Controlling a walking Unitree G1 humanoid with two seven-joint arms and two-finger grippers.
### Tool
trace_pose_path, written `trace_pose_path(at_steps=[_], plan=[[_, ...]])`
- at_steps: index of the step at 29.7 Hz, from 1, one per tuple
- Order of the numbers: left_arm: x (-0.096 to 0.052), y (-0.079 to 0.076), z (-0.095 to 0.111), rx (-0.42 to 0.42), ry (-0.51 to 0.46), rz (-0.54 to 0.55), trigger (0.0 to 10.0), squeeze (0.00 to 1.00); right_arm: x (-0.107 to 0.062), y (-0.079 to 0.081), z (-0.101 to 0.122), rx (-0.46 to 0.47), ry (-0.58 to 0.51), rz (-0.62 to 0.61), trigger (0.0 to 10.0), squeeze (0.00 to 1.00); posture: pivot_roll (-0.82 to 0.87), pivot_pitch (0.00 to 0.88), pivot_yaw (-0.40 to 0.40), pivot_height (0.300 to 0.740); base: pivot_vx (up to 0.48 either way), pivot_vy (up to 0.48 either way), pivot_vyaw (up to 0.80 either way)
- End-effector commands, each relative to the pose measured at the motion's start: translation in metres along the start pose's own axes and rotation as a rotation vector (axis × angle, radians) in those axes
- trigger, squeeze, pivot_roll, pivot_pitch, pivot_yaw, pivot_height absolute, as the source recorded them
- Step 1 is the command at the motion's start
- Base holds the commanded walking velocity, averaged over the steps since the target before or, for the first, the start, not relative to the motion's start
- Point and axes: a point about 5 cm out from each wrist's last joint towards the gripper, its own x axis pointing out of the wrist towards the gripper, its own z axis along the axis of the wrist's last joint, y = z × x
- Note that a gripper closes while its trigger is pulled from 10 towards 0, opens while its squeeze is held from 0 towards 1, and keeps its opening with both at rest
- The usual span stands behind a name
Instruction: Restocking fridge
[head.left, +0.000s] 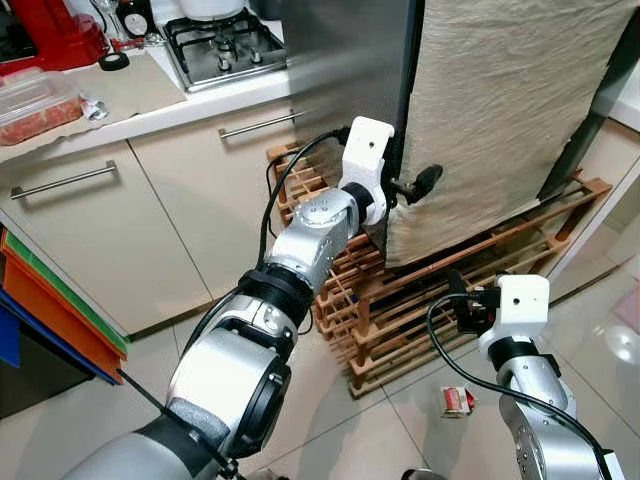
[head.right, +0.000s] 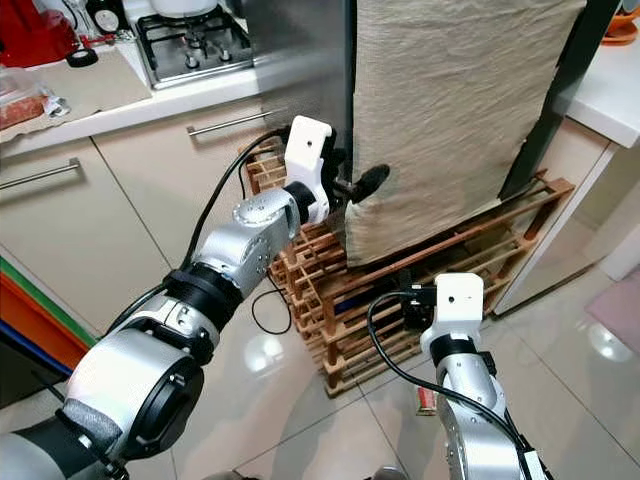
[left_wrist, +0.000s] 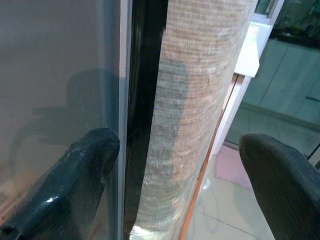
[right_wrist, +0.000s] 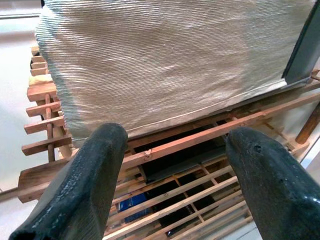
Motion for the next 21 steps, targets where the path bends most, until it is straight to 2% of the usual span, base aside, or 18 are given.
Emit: trace_pose_path(at_steps=[1,7,12,21], plan=[[0.025,-0.075,0.009,-0.077,-0.05,-0.186,10.0,0.0,-0.002,-0.001,0.003,-0.002,-0.007,-0.008,10.0,0.0,-0.14,0.046,0.106,0.74,0.0,0.0,0.0],[0.026,-0.084,0.008,-0.068,-0.056,-0.226,10.0,0.0,-0.002,0.0,0.003,0.0,-0.006,-0.009,10.0,0.0,-0.14,0.054,0.111,0.74,0.0,0.0,0.0],[0.029,-0.093,0.004,-0.01,-0.033,-0.217,10.0,0.0,-0.003,0.001,0.002,0.004,0.0,-0.009,10.0,0.0,-0.14,0.056,0.117,0.74,0.0,0.0,0.0],[0.031,-0.128,0.002,-0.029,-0.029,-0.332,10.0,0.0,-0.006,0.001,-0.006,0.006,0.024,-0.016,10.0,0.0,-0.15,0.061,0.13,0.74,0.0,0.0,0.0]])
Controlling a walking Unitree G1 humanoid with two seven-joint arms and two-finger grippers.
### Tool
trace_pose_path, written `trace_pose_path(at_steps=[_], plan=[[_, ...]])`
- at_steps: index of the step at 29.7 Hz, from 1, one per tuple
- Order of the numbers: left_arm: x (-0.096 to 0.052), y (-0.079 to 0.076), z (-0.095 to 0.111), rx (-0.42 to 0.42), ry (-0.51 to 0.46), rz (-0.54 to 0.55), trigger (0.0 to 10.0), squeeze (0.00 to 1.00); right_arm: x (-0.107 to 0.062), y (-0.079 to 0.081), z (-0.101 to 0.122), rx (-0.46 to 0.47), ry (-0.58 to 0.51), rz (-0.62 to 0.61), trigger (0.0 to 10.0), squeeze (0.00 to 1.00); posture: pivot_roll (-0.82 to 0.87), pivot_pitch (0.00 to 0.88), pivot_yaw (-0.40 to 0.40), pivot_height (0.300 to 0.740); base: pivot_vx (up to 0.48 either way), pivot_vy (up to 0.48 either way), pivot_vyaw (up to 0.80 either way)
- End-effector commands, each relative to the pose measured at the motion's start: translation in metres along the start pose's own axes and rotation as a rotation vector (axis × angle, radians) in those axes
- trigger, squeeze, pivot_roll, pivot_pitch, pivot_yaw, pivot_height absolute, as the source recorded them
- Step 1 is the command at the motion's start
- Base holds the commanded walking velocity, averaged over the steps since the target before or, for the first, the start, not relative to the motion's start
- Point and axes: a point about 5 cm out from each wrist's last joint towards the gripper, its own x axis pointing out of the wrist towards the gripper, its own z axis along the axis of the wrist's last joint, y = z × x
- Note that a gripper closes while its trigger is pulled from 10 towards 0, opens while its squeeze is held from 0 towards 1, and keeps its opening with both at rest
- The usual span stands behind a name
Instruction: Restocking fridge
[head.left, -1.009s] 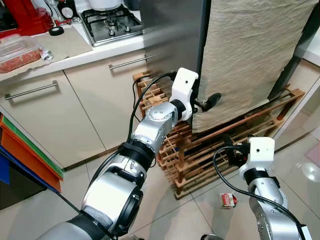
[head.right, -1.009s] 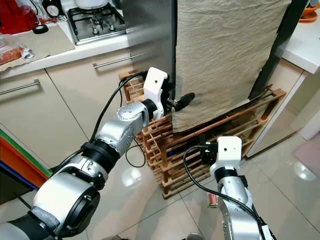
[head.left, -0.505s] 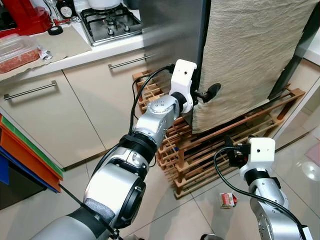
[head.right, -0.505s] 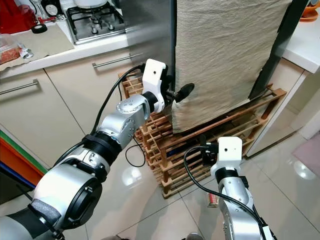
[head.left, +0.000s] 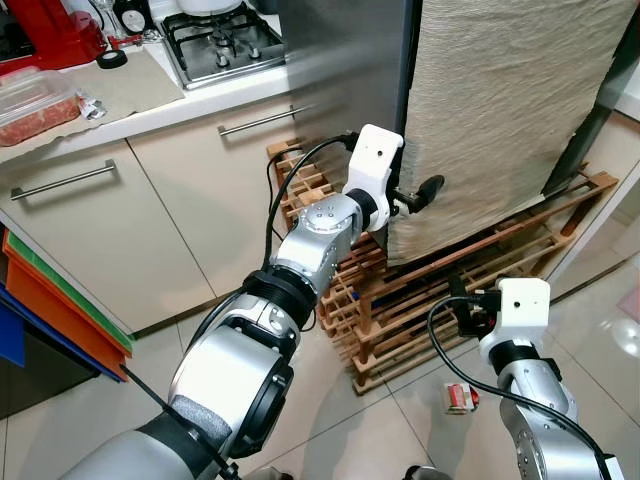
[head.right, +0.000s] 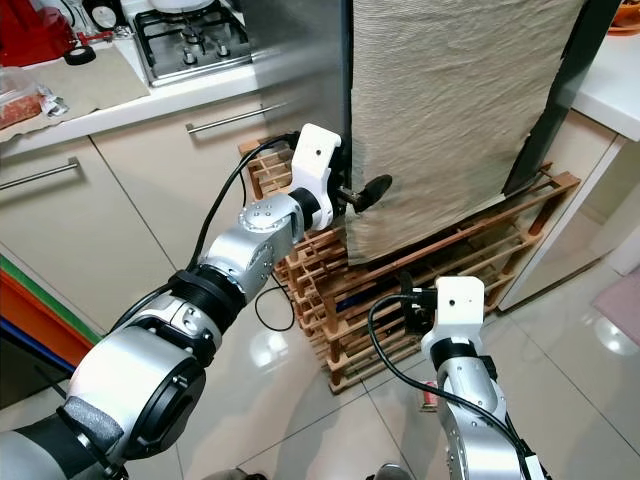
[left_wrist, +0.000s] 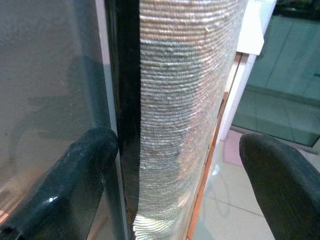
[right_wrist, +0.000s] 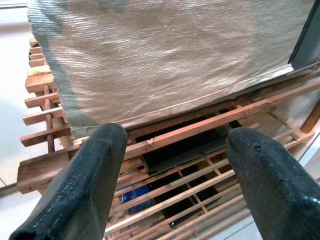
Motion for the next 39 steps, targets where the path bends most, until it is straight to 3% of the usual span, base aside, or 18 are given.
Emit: trace_pose_path(at_steps=[1,5,8,9,10,15,23,24,39], plan=[[0.033,-0.122,0.02,-0.104,-0.07,-0.313,10.0,0.0,-0.002,0.002,0.0,0.003,0.0,-0.006,10.0,0.0,-0.15,0.059,0.131,0.74,0.0,0.0,0.0],[0.033,-0.128,0.022,-0.145,-0.07,-0.343,10.0,0.0,-0.002,0.002,0.0,0.005,0.001,-0.007,10.0,0.0,-0.15,0.06,0.134,0.74,0.0,0.0,0.0],[0.032,-0.138,0.03,-0.221,-0.086,-0.434,10.0,0.0,-0.001,0.004,0.0,0.008,0.001,-0.006,10.0,0.0,-0.14,0.06,0.137,0.74,0.0,0.0,0.0],[0.031,-0.141,0.032,-0.222,-0.099,-0.473,10.0,0.0,-0.001,0.004,-0.001,0.008,0.001,-0.005,10.0,0.0,-0.14,0.06,0.137,0.74,0.0,0.0,0.0],[0.026,-0.147,0.037,-0.219,-0.138,-0.582,10.0,0.0,-0.001,0.004,-0.001,0.009,0.003,-0.004,10.0,0.0,-0.14,0.059,0.137,0.74,0.0,0.0,0.0],[0.014,-0.155,0.041,-0.222,-0.184,-0.769,10.0,0.0,-0.001,0.004,-0.005,0.006,0.015,-0.001,10.0,0.0,-0.14,0.059,0.133,0.74,0.0,0.0,0.0],[0.004,-0.16,0.044,-0.216,-0.205,-0.89,10.0,0.0,-0.001,0.004,-0.008,0.003,0.026,0.005,10.0,0.0,-0.13,0.056,0.13,0.74,0.0,0.0,0.0],[-0.004,-0.159,0.047,-0.23,-0.217,-0.975,10.0,0.0,-0.001,0.005,-0.011,0.001,0.036,0.013,10.0,0.0,-0.13,0.055,0.128,0.74,0.0,0.0,0.0],[-0.009,-0.15,0.054,-0.246,-0.225,-0.998,10.0,0.0,0.006,0.009,-0.013,-0.002,0.058,0.047,10.0,0.0,-0.12,0.043,0.12,0.74,0.0,0.0,0.0]])
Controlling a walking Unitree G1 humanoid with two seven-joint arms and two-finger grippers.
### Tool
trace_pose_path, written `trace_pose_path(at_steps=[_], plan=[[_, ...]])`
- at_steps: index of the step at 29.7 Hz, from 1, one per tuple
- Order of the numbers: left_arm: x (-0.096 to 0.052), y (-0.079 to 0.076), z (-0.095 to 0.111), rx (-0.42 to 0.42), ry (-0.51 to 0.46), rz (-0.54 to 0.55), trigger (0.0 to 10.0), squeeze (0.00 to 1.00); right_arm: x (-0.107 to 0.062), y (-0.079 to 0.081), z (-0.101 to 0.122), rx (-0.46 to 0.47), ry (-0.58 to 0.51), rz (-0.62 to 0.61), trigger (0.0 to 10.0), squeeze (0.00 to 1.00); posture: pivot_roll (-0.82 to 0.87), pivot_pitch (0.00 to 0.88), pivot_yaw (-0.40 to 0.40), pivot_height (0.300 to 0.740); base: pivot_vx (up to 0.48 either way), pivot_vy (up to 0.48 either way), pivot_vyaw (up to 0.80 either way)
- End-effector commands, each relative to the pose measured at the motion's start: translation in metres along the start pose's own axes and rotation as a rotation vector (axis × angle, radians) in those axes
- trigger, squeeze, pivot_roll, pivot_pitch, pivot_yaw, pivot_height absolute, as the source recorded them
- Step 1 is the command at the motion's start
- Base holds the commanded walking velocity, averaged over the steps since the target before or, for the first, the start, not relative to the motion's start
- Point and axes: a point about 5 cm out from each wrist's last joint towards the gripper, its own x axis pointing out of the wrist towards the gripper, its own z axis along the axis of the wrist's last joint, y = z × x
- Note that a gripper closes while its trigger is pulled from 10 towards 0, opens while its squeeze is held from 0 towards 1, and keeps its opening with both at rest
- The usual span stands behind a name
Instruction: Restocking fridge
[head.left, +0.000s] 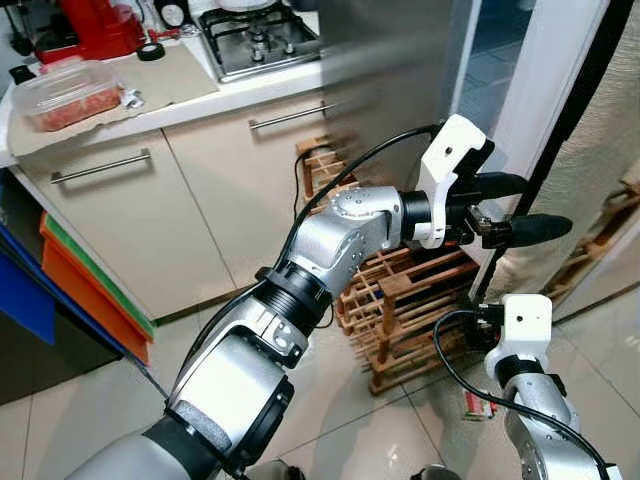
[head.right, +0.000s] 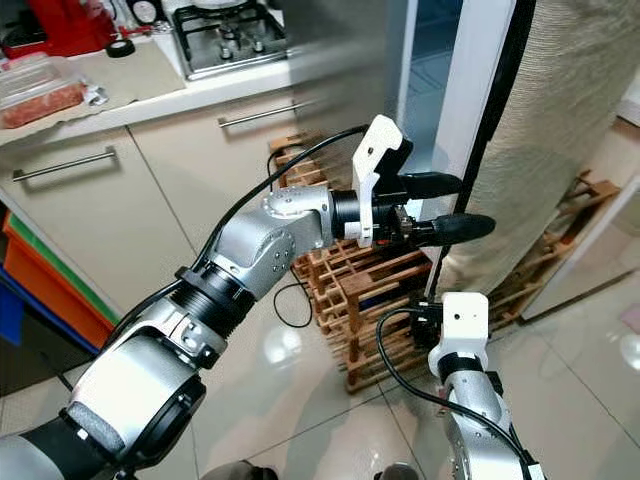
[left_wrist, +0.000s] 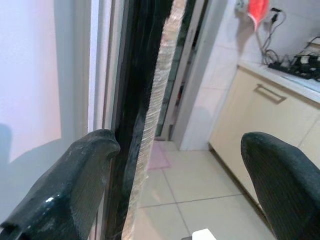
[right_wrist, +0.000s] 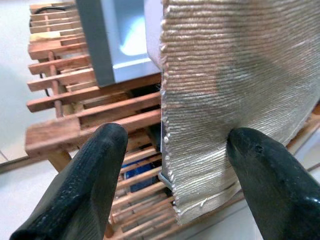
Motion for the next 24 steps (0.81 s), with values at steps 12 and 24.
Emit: trace_pose_path(at_steps=[12,24], plan=[[0.0525,-0.0595,0.0072,-0.077,-0.19,-0.276,10.0,0.0,0.0078,0.0156,0.0079,0.009,-0.021,0.078,10.0,0.0,-0.12,0.043,0.12,0.74,0.0,0.0,0.0],[0.0525,-0.0595,0.0072,-0.077,-0.19,-0.276,10.0,0.0,0.0078,0.0156,0.0079,0.009,-0.021,0.078,10.0,0.0,-0.12,0.043,0.12,0.74,0.0,0.0,0.0]])
